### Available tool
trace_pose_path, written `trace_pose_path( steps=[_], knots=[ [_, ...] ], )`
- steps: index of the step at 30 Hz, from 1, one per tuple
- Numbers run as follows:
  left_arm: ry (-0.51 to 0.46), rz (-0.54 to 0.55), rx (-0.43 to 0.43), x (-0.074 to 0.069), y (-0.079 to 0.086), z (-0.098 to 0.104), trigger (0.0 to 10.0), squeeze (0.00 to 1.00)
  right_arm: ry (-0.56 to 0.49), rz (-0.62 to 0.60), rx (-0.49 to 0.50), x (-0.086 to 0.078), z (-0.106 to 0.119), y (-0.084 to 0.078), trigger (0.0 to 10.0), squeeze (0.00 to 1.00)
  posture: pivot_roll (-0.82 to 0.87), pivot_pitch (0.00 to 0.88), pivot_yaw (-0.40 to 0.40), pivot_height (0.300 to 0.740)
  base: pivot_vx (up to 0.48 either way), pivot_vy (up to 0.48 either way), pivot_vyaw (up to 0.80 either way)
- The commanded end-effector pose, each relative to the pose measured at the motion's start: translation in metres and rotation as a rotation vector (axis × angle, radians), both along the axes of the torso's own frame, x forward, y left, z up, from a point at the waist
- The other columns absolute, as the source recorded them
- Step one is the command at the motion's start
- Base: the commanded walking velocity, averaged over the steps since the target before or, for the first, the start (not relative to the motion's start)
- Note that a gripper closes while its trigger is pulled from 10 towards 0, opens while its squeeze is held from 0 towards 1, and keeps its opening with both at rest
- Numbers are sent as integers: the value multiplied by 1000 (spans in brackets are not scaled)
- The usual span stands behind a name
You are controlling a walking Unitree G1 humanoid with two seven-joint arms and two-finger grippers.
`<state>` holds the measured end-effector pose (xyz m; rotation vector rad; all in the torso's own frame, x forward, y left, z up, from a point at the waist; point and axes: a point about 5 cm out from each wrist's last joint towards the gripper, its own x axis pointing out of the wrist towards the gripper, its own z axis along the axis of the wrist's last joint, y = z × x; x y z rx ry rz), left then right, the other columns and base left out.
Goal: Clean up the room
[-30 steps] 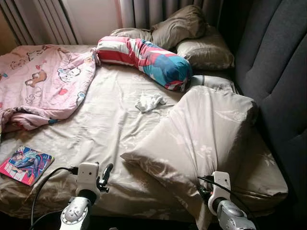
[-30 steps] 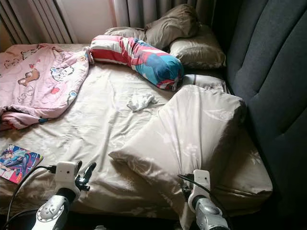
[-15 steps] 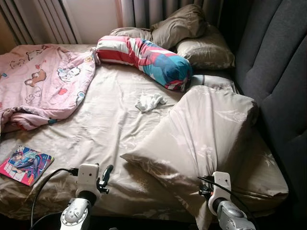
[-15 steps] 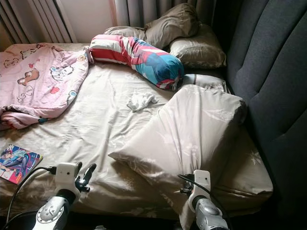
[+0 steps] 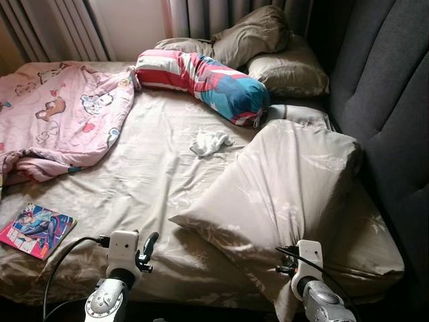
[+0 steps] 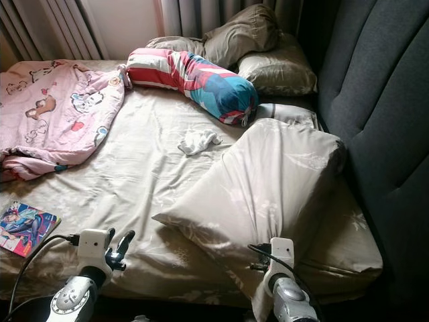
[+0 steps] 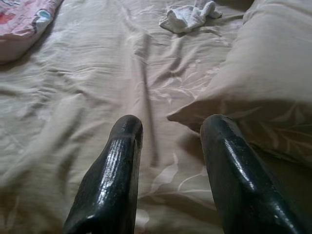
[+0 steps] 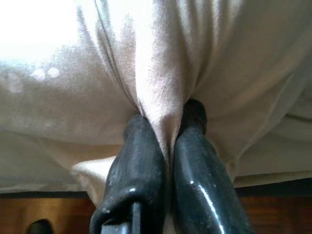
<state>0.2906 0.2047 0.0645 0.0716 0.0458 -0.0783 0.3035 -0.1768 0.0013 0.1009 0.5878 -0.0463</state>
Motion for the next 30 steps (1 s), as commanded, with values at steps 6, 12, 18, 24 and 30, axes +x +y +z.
trace_pose_path(
  steps=[6,12,18,24,30],
  knots=[
    [16,7,22,-1,6,0,10000,0,-57,-244,-217,7,26,-69,0,0,-21,212,47,629,0,0,0],
    [18,3,26,0,7,0,10000,0,-292,-469,-407,30,105,-135,0,0,-35,211,55,629,0,0,0],
    [18,-3,26,1,5,1,10000,0,-412,-688,-537,24,165,-189,0,0,-49,208,61,629,0,0,0],
    [23,-10,26,2,5,0,10000,0,-468,-917,-614,-2,203,-236,0,0,-67,207,61,629,0,0,0],
    [39,-21,24,0,1,-4,10000,0,-387,-902,-463,-5,176,-233,10000,0,-73,206,62,629,0,0,0]
  ],
)
